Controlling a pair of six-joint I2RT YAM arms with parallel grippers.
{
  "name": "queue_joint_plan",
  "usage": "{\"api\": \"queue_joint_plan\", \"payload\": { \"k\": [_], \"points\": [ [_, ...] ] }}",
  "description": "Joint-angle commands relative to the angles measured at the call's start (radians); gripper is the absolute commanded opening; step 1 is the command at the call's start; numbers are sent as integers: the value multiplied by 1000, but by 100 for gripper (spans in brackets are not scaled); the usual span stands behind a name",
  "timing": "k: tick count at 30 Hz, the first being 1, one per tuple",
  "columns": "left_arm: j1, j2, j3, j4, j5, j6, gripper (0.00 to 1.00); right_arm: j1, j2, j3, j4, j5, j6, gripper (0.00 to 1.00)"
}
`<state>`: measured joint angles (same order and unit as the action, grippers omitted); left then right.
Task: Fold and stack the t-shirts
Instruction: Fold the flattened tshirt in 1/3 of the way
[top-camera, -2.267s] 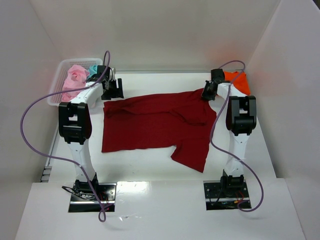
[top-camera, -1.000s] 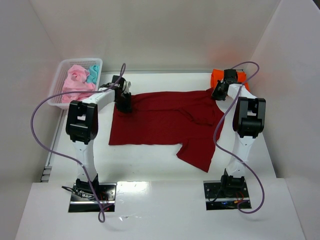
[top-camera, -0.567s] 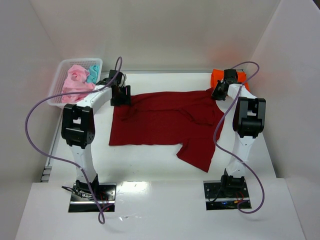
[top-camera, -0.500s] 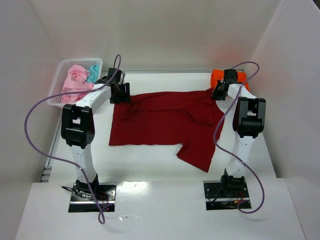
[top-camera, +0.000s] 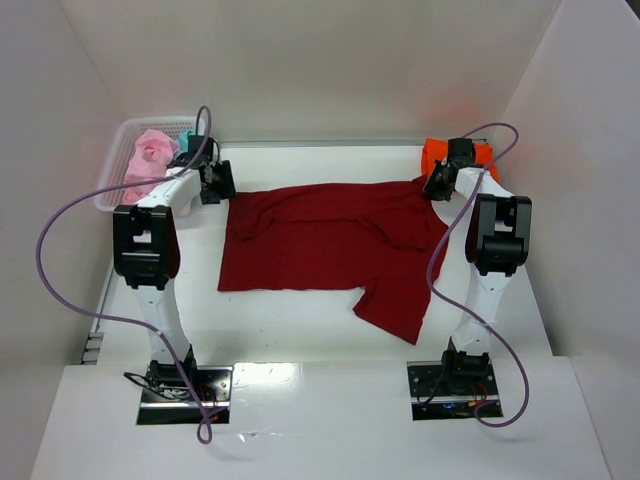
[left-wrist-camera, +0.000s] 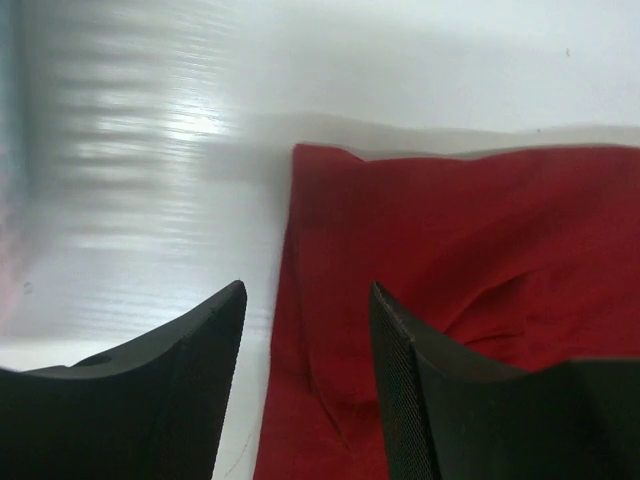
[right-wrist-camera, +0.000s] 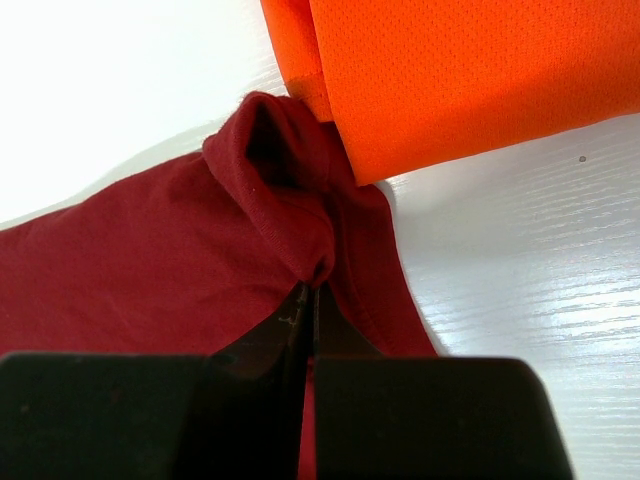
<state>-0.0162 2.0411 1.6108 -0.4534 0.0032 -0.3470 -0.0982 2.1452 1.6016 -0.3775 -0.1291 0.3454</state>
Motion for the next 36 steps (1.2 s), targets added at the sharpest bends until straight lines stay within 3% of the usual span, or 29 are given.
{"api": "queue_joint_plan", "payload": {
  "k": [1, 9, 18, 27, 29, 32, 36],
  "points": [
    [-13, 28, -11, 58, 110, 17, 60, 5, -64, -6, 32, -4, -16, 4],
    [-13, 93, 11, 47, 170, 36, 60, 5, -64, -6, 32, -4, -16, 5],
    [-13, 93, -8, 38, 103, 45, 57, 5, -54, -6, 32, -4, -16, 5],
    [5, 83, -17, 38, 89, 45, 65, 5, -54, 3, 32, -4, -16, 5],
    [5, 83, -17, 38, 89, 45, 64, 5, -45, 3, 32, -4, -16, 5],
    [5, 93, -17, 48, 110, 45, 51, 5, -45, 3, 32, -4, -16, 5],
    [5, 93, -17, 68, 142, 45, 44, 5, -45, 3, 32, -4, -16, 5]
  ]
}}
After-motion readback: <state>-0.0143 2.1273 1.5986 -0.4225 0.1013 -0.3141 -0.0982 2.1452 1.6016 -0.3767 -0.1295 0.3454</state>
